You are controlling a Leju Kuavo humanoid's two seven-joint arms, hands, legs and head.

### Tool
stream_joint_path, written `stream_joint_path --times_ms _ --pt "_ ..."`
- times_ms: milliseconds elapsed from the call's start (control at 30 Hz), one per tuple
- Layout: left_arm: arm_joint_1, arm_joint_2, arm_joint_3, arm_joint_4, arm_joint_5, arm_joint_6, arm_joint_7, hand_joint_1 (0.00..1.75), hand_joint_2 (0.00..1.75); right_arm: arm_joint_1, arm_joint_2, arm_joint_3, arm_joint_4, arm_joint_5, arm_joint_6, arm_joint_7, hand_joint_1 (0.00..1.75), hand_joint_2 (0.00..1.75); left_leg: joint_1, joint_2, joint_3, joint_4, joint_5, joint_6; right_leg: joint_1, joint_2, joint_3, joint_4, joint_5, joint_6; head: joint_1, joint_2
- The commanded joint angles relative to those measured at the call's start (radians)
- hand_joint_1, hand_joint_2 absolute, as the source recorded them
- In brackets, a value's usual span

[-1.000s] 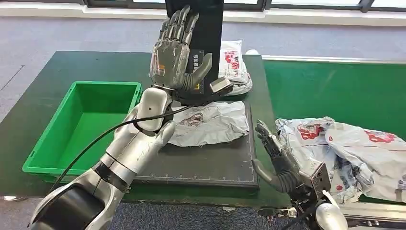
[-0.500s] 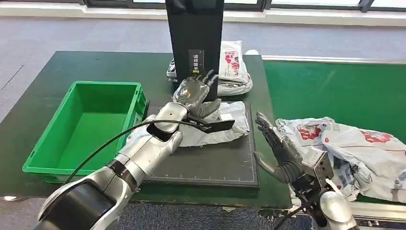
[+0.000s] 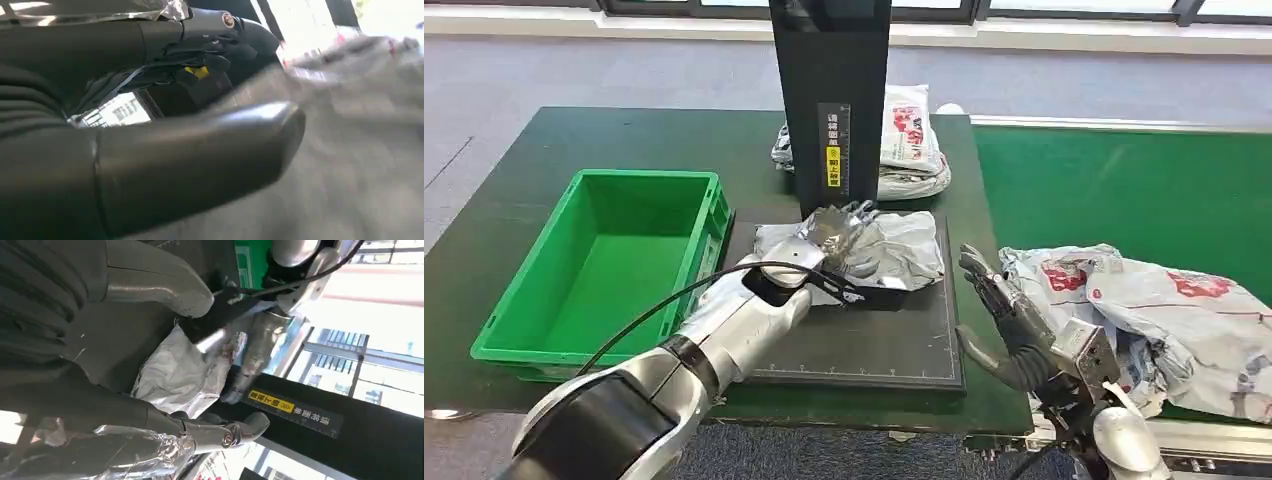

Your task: Moved the parcel from conveyor to table for the left to box.

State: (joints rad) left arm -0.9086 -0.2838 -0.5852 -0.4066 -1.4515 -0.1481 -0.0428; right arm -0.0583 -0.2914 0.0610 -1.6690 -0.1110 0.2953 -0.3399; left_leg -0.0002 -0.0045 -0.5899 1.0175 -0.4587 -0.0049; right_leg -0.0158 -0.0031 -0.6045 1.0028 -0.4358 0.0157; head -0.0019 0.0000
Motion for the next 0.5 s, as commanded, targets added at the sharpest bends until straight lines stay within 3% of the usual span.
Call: stream_joint_path --times_ms 33,100,133,167,500 --pt "-0.01 0.011 -0.086 0.15 0.009 -0.097 -0.029 0.0 1.75 -0.034 0.05 0.013 0.058 0.001 0.001 0.008 0.0 1.75 0.001 0.004 0.004 -0.003 0.0 -0.001 0.001 0.003 0.003 -0.003 0.001 -0.001 0.0 0.0" --pt "-0.009 0.017 -0.088 0.156 0.006 -0.111 0.002 0.0 1.75 -0.018 0.061 0.012 0.039 0.006 -0.001 0.012 0.0 1.75 0.001 0.003 0.005 -0.004 0.0 -0.001 0.001 0.003 0.004 -0.004 0.001 -0.002 0.0 0.0" --pt "-0.005 0.025 -0.088 0.161 0.004 -0.117 0.017 0.96 1.75 -0.016 0.066 0.017 0.034 0.012 -0.001 0.013 0.0 1.75 0.001 0.002 0.003 -0.002 0.0 -0.001 0.001 0.002 0.003 -0.003 0.001 -0.001 0.0 0.0" --pt "-0.003 0.028 -0.086 0.161 0.006 -0.116 0.017 1.75 1.75 -0.019 0.067 0.019 0.036 0.014 -0.002 0.014 0.0 1.75 0.001 0.003 0.005 -0.004 0.0 -0.001 0.002 0.003 0.004 -0.004 0.001 -0.002 0.0 0.0" --pt "0.044 0.061 -0.093 0.171 -0.011 -0.117 0.05 1.75 1.75 -0.07 0.055 0.032 0.07 0.008 0.003 0.013 0.0 1.75 0.0 0.006 0.005 -0.005 0.0 -0.001 0.0 0.006 0.004 -0.004 0.002 -0.001 0.0 0.0"
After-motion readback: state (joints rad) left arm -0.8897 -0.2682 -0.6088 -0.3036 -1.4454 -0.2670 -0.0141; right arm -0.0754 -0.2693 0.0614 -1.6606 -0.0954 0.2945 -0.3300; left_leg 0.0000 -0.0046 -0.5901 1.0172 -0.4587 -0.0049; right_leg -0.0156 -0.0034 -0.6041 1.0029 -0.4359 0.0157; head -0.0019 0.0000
